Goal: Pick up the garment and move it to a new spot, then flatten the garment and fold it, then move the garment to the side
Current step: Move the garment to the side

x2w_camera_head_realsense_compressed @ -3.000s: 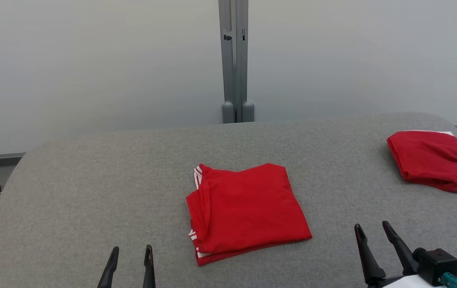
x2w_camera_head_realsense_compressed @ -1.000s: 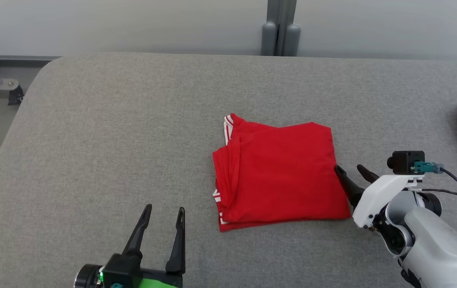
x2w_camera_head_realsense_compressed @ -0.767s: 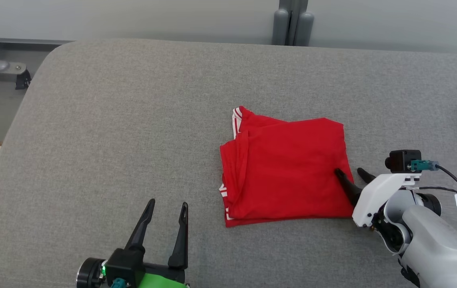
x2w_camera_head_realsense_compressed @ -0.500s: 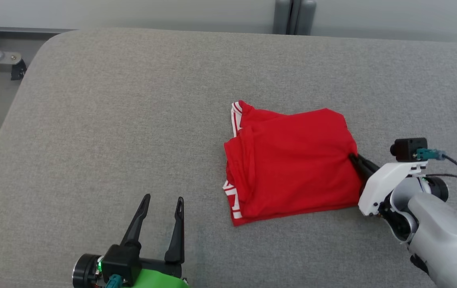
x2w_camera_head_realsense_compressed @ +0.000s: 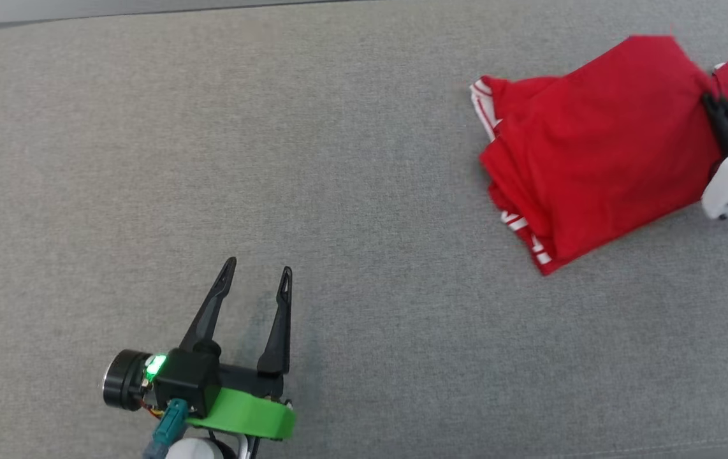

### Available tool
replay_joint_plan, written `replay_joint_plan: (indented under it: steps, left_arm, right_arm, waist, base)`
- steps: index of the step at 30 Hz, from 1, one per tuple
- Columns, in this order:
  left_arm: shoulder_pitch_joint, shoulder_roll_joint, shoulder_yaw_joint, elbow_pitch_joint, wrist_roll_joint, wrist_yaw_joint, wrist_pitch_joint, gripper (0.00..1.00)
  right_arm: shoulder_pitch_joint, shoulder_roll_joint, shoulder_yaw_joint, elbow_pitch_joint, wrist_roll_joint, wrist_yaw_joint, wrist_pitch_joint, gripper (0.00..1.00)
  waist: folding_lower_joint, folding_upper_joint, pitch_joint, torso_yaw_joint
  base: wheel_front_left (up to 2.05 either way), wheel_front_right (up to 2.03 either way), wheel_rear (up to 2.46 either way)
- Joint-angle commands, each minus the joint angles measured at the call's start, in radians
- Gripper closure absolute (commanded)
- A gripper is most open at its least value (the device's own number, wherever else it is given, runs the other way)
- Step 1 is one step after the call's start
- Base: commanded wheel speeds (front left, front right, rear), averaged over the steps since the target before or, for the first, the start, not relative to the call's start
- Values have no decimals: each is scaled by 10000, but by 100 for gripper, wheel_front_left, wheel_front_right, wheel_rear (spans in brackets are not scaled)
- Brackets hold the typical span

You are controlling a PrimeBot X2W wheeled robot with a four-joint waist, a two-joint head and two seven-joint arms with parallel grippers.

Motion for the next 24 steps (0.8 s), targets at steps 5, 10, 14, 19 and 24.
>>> replay_joint_plan:
  steps: [5, 10, 14, 19, 24]
  left_arm:
    - [-643, 66, 101, 53, 434, -263, -2, 0]
    - [-983, 113, 170, -4, 618, -411, -2, 0]
    - [-1090, 138, 160, 51, 720, -495, -2, 0]
    - [-1007, 110, 112, 190, 674, -529, -2, 0]
    - [-683, 60, 198, 339, 381, -300, -2, 0]
  right_arm:
    - [-893, -925, -583, 125, -208, -16, -236, 100]
    - [-1403, -1918, -1299, 318, -360, -18, -392, 100]
    - [-1497, -2249, -1769, 774, -729, -16, -448, 52]
    - [-1416, -1810, -2362, 1404, -1757, -16, -705, 0]
    - [-404, -704, -3310, 1074, -2462, -18, -789, 0]
  waist:
    - [-1, 0, 1267, -1114]
    - [-1, 0, 1694, -1171]
    - [-1, 0, 1890, -1093]
    - [-1, 0, 1682, -902]
    - [-1, 0, 748, -664]
  base:
    - [0, 0, 0]
    - [0, 0, 0]
    - [0, 0, 0]
    - [0, 0, 0]
    - [0, 0, 0]
